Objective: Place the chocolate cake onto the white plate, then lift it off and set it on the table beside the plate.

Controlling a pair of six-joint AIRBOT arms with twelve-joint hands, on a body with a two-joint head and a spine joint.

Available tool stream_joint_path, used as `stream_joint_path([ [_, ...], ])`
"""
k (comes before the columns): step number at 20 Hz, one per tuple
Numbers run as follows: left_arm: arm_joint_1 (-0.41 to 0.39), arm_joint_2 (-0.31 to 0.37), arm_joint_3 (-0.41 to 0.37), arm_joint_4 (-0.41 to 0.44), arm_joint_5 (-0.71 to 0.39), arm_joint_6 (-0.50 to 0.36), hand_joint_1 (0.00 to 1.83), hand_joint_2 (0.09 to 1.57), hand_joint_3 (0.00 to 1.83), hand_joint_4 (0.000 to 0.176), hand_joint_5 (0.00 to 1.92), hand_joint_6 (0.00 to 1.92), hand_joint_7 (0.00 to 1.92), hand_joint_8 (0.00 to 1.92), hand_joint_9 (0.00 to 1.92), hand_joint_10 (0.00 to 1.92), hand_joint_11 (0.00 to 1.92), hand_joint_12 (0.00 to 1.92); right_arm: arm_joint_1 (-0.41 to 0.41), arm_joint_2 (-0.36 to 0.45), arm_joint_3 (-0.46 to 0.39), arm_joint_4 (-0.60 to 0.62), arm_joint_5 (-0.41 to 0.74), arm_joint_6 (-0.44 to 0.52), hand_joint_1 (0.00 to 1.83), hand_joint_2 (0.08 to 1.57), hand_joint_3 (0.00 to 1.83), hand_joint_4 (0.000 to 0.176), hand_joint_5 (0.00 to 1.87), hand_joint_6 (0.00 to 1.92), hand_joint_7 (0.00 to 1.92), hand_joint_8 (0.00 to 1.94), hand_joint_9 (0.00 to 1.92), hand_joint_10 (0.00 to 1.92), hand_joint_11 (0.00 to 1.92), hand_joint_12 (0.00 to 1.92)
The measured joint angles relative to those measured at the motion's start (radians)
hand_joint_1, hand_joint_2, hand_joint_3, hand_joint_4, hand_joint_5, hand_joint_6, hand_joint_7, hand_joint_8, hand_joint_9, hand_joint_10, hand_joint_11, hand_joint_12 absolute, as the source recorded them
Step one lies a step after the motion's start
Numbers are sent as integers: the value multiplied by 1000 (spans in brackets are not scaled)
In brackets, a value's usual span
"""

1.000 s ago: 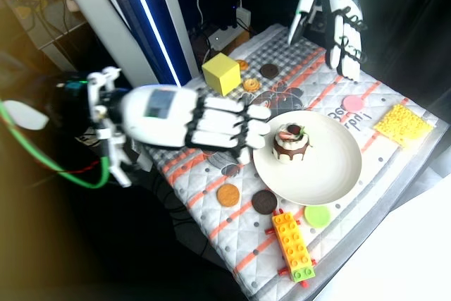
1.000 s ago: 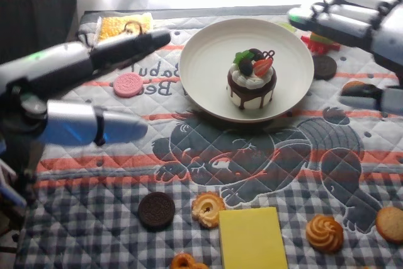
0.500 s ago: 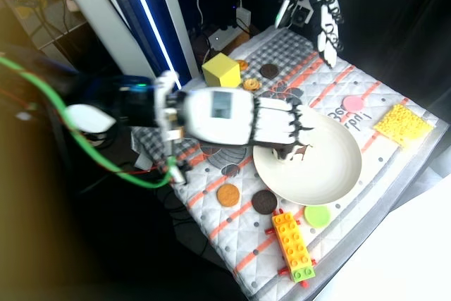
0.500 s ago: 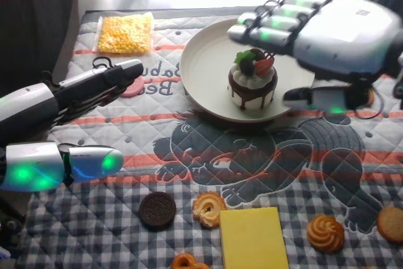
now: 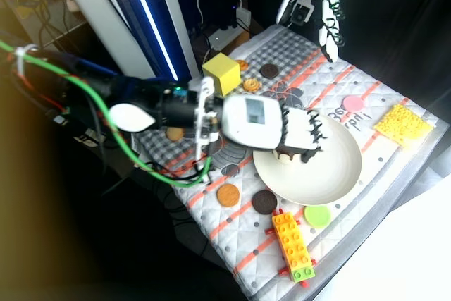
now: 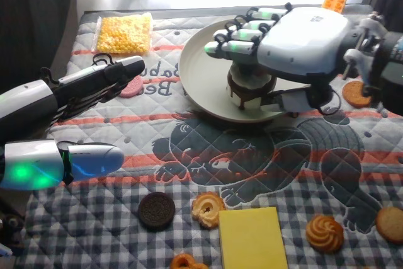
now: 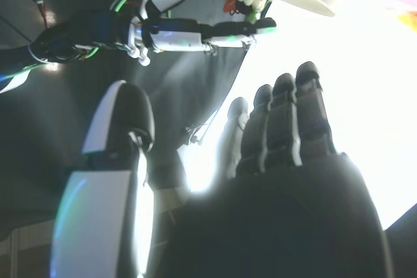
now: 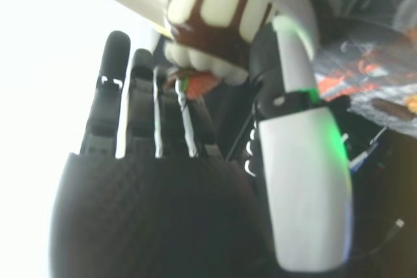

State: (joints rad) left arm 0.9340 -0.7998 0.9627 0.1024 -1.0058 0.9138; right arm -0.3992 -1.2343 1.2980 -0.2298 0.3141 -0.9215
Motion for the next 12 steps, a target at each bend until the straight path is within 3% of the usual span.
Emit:
stream_joint_path([
  [1, 0, 0, 0, 0, 0, 0, 794, 1196, 3, 63, 44, 7, 0, 0, 0, 0, 21, 36, 0, -4, 5, 0, -5, 0, 1127, 1155, 0, 0, 207, 12, 178, 7, 270, 75, 0, 1253],
  [3, 0, 0, 0, -2, -2, 0, 775, 1207, 3, 47, 49, 4, 0, 0, 0, 0, 2, 71, 7, -11, 17, 1, -21, 1, 1193, 1151, 0, 0, 431, 90, 513, 59, 484, 303, 52, 1490],
  [4, 0, 0, 0, -1, -5, 0, 783, 1210, 2, 37, 52, 3, 0, 0, 0, 0, 0, 38, 10, -11, 18, 1, -23, 1, 1169, 1239, 1, 0, 550, 1217, 762, 1062, 623, 1034, 402, 1721],
  [5, 0, 0, 0, -1, -5, 0, 781, 1212, 2, 34, 53, 2, 0, 0, 0, 0, 0, 7, 10, -11, 18, 1, -16, 1, 1177, 1273, 3, 0, 550, 1419, 793, 1407, 739, 1538, 709, 1881],
  [6, 0, 0, 0, -1, -6, 0, 790, 1213, 1, 29, 62, 5, 0, 0, 0, 0, 0, 1, 10, -13, 23, 0, -21, 1, 1147, 1292, 5, 0, 594, 1435, 726, 1576, 693, 1792, 796, 1913],
  [7, 0, 0, 0, -2, -5, 0, 799, 1209, 0, 20, 75, 10, 0, 0, 0, 0, 12, 6, 10, -15, 24, 2, -31, 1, 1124, 1306, 4, 0, 602, 1472, 683, 1615, 637, 1845, 778, 1919],
  [8, 0, 0, 0, -2, -5, 0, 797, 1207, 0, 39, 68, 6, 0, 0, 0, 0, 21, 11, 10, -15, 24, 1, -36, 1, 1125, 1297, 0, 0, 600, 1542, 719, 1483, 661, 1698, 727, 1921],
  [10, 0, 0, 0, -1, -6, 0, 788, 1208, 0, 53, 62, 2, 0, 0, 0, 0, 31, 18, 10, -15, 24, 1, -35, 1, 1146, 1287, 0, 0, 608, 1468, 754, 1514, 753, 1718, 812, 1921],
  [11, 0, 0, 0, -1, -6, 0, 779, 1206, 0, 58, 64, 3, 0, 0, 0, 0, 32, 20, 10, -15, 24, 1, -36, 1, 1158, 1293, 1, 0, 608, 1420, 735, 1612, 771, 1862, 882, 1921],
  [12, 0, 0, 0, -1, -6, 0, 764, 1213, 2, 68, 59, 1, 0, 0, 0, 0, 20, 18, 10, -15, 24, 1, -35, 1, 1102, 1279, 0, 0, 666, 1451, 673, 1875, 843, 1909, 991, 1921],
])
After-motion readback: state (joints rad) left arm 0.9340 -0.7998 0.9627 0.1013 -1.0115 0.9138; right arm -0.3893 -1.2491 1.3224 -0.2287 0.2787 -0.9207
